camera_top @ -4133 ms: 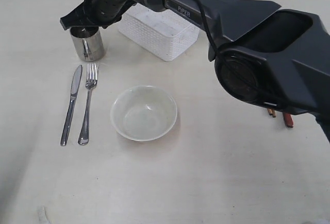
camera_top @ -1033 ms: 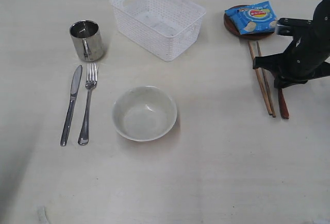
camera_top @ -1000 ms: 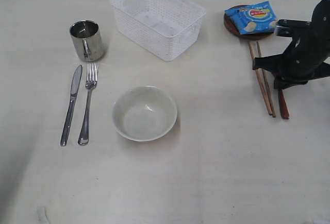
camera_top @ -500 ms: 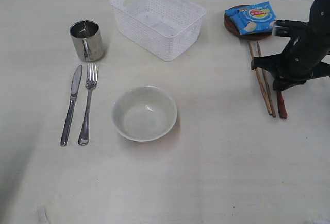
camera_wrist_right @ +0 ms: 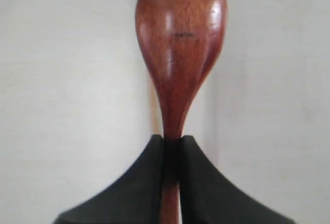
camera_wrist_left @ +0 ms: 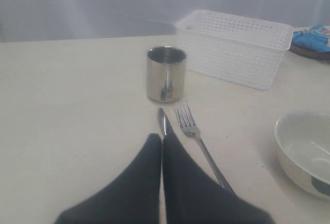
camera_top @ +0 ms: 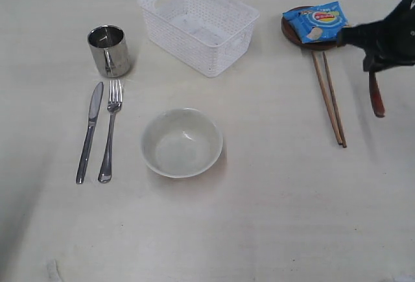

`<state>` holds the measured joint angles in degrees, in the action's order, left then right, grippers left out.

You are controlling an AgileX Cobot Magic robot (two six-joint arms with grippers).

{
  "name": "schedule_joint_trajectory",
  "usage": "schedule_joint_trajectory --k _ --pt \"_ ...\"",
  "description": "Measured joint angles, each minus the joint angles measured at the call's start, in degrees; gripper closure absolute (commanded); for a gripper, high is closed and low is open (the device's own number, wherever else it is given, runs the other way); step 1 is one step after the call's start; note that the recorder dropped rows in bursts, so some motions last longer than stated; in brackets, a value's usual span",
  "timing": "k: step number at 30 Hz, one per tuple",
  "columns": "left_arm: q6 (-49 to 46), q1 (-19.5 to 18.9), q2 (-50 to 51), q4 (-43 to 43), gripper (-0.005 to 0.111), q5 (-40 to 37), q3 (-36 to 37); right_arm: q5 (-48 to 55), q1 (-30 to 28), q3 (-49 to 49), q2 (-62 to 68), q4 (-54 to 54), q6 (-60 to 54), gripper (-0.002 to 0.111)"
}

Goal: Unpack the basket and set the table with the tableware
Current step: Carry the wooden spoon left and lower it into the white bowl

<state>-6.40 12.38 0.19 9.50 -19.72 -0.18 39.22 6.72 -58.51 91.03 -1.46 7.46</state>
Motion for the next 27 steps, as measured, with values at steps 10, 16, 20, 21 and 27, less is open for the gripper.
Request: schedule_joint_trajectory --k 10,16,20,21,27 --pt "0.0 0.0 0.0 0.0 0.107 0.0 0.0 3.4 23.9 0.0 -6.3 15.9 -14.8 0.109" --pt "0.0 0.0 0.0 0.0 0.107 0.0 0.0 3.8 35.9 0.0 -1.1 17.0 -14.8 0.109" --pt "0.0 0.0 0.0 0.0 0.107 0.0 0.0 4.1 38.4 0.0 2.5 17.0 -14.4 0.109" --pt "0.0 0.0 0.0 0.0 0.107 0.0 0.0 4.3 38.5 0.0 3.3 17.0 -14.0 0.109" --pt "0.0 0.0 0.0 0.0 0.107 0.0 0.0 4.5 38.7 -0.3 4.6 17.4 -13.3 0.109"
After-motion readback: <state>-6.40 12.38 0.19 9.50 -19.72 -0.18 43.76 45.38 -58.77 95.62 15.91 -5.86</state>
